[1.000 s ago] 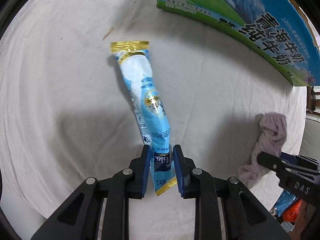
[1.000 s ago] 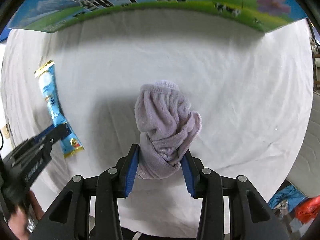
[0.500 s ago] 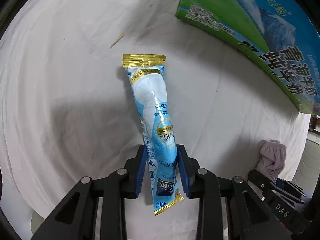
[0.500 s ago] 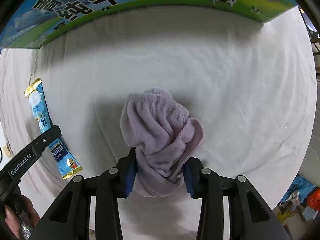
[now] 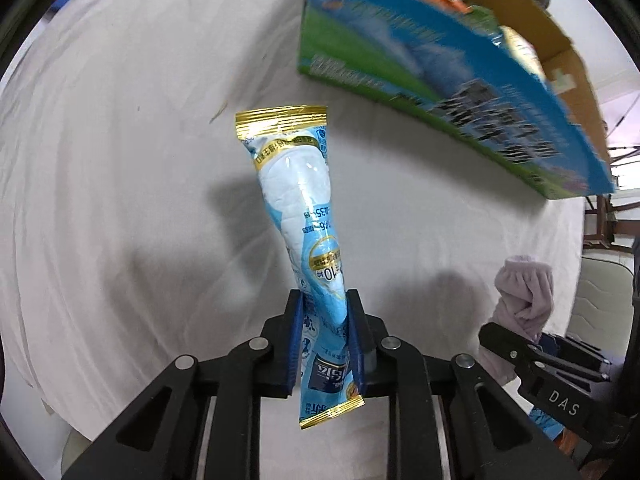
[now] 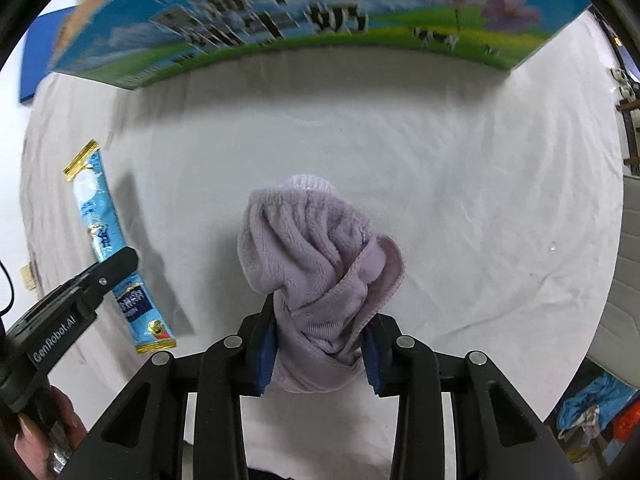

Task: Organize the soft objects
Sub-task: 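Lower the tube and towel into the box and open both tools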

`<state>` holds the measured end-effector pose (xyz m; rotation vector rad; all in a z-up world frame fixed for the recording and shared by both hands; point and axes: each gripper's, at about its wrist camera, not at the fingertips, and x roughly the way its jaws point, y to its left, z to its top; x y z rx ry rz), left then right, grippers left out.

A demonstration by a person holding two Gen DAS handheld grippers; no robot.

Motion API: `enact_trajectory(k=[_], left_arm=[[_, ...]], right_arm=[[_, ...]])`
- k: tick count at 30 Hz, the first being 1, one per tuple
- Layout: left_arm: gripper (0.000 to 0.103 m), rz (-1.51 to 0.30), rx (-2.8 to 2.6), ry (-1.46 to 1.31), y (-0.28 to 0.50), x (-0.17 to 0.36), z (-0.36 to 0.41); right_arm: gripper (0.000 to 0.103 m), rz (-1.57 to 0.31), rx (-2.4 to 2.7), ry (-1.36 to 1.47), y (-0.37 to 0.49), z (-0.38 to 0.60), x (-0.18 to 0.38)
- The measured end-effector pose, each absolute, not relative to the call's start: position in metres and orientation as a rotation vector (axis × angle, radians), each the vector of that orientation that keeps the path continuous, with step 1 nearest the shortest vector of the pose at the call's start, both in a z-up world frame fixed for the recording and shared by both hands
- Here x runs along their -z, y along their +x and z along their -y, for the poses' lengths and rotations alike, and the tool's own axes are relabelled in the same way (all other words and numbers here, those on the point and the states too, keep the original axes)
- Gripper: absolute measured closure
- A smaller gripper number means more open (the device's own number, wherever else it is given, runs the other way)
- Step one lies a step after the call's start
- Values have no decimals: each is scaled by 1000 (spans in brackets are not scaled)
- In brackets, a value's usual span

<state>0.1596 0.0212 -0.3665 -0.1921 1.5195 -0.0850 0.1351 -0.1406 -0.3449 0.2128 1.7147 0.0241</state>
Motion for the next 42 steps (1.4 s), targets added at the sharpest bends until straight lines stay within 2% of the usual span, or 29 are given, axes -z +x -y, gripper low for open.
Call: enact_trajectory(k=[6,12,16,22,30,42], left_arm=[[86,-1441,164,-183,156,318,-9],[89,-1347,246,-186,195,256,1],[89,-1275,281,-165,220,217,6],[89,-1213,295,-124,278,192,16],[90,-1246,263,-52,358,212,21],[90,-1426,226,-51,411,295,21]], right_arm=[[66,-1635,-94,220,143,142,295],[66,-1552,-149,217,152,143,236],[66,-1484,-166,200,187,149,193],[66,-1431,-136,170,254,146,172],[66,-1452,-86,153,327,151,187],[66,-1584,-27,279,370,154,275]])
